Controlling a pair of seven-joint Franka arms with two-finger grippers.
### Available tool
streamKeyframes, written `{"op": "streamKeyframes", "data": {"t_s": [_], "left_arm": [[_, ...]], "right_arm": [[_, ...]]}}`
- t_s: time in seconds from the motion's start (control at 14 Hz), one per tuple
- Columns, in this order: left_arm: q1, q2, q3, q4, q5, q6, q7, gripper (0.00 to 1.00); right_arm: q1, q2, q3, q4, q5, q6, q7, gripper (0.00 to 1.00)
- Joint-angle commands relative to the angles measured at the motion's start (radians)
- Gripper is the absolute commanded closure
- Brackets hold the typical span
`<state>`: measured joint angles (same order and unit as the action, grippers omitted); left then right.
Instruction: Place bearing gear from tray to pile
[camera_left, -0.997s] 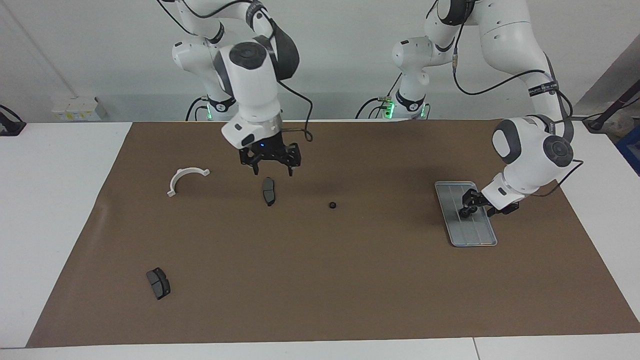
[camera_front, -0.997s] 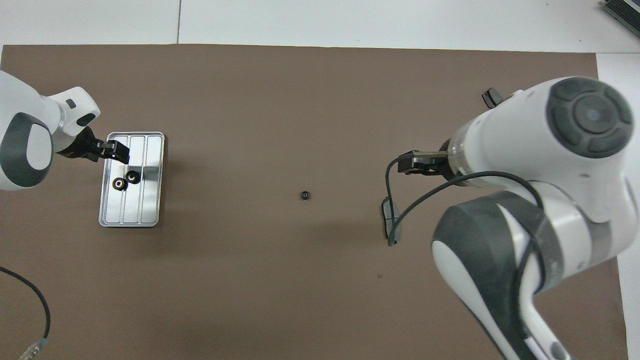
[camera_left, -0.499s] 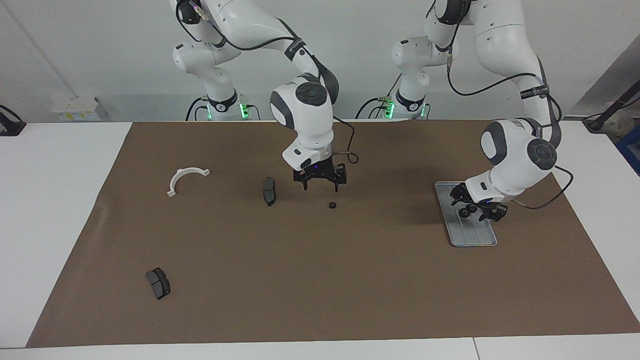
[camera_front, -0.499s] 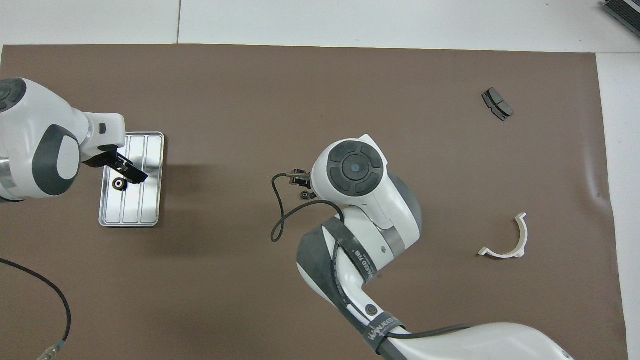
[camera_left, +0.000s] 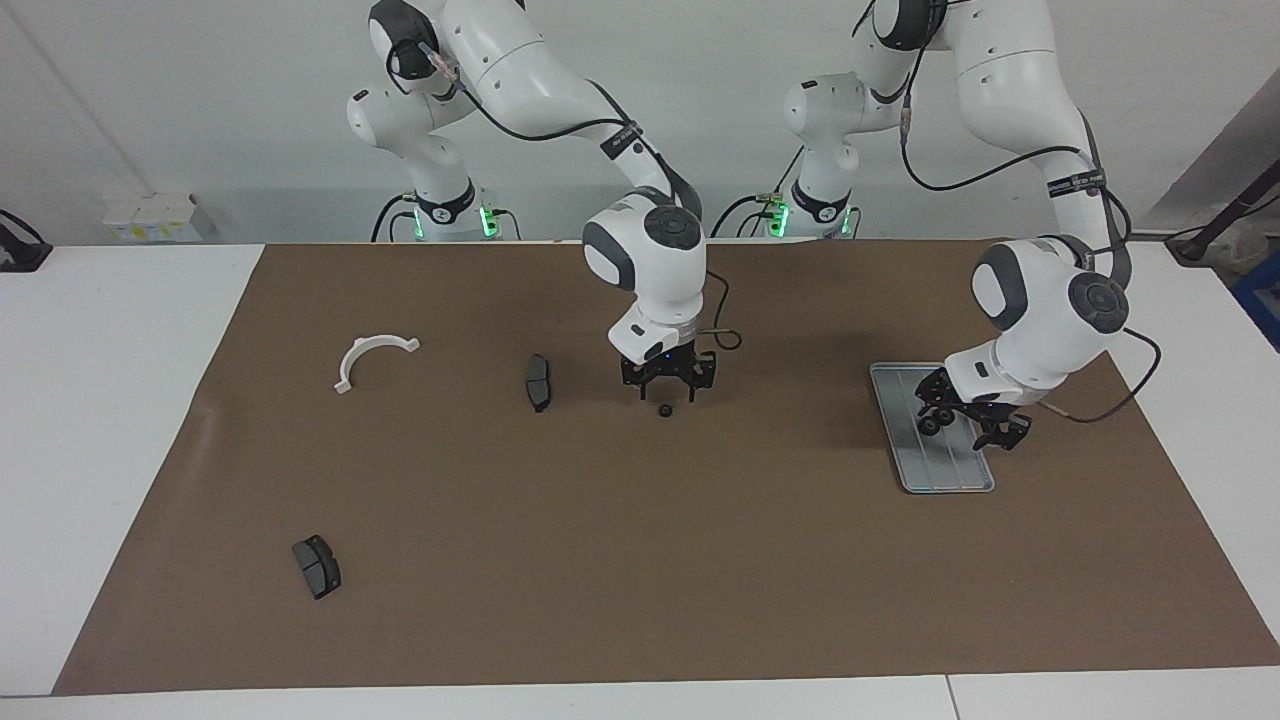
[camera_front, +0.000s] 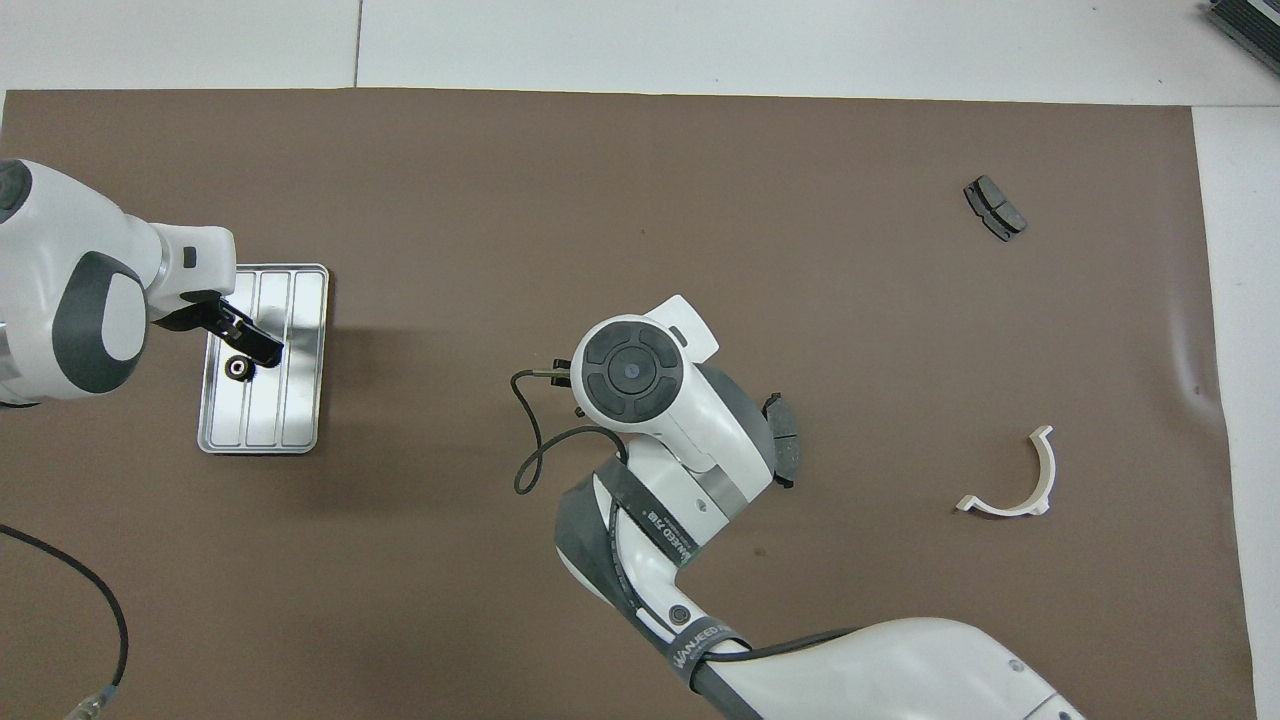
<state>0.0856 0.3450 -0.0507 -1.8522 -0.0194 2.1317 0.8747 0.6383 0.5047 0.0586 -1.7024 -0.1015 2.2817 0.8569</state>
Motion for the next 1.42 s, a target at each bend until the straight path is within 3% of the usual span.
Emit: {"op": "streamKeyframes", "data": {"t_s": [0.0, 0.21, 0.5, 0.64, 0.85, 1.14, 1.35], "left_arm": [[0.008, -0.029, -0.003, -0.05, 0.01, 0.03, 0.146, 0.0], [0.028, -0.034, -0.003, -0.067, 0.012, 0.028, 0.165, 0.0], [0.026, -0.034, -0.003, -0.087, 0.012, 0.03, 0.2, 0.0], [0.017, -0.034, -0.003, -0.09, 0.012, 0.03, 0.205, 0.0], [0.014, -0.04, -0.004, -0.107, 0.012, 0.031, 0.204, 0.0], [0.013, -0.044, -0.004, -0.13, 0.012, 0.034, 0.199, 0.0], [0.006, -0.05, -0.003, -0.14, 0.012, 0.034, 0.188, 0.06]], "right_arm": [[0.007, 0.011, -0.002, -0.014, -0.03, 0.034, 0.025, 0.23], [0.007, 0.011, -0.002, -0.049, -0.03, 0.08, 0.031, 0.28], [-0.003, 0.011, -0.003, -0.049, -0.035, 0.091, 0.031, 0.45], [-0.002, 0.011, -0.005, -0.048, -0.035, 0.09, 0.031, 0.62], [0.001, 0.006, -0.013, -0.042, -0.035, 0.079, 0.04, 1.0], [-0.063, -0.078, -0.019, -0.059, -0.033, 0.042, 0.034, 1.0], [-0.153, -0.152, -0.017, -0.152, -0.033, 0.042, -0.033, 1.0]]}}
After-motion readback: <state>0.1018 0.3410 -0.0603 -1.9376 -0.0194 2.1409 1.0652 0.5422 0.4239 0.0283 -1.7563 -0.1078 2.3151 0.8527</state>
